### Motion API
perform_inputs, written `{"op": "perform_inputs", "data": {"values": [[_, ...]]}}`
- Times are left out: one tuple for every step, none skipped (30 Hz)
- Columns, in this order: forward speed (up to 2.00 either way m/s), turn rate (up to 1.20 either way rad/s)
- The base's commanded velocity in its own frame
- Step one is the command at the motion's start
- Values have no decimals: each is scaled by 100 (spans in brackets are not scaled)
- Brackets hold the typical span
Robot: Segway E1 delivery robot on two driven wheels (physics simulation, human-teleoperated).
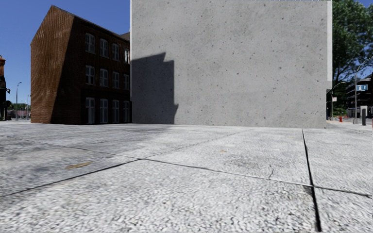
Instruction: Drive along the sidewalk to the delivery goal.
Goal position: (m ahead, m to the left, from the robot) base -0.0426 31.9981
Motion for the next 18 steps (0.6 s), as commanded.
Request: {"op": "perform_inputs", "data": {"values": [[200, 68], [200, 68], [200, 68], [200, 68], [200, 68], [200, 68], [200, 68], [200, 68], [200, 68], [200, 68], [200, 68], [200, 68], [200, 68], [200, 68], [200, 68], [200, 68], [200, 68], [200, 68]]}}
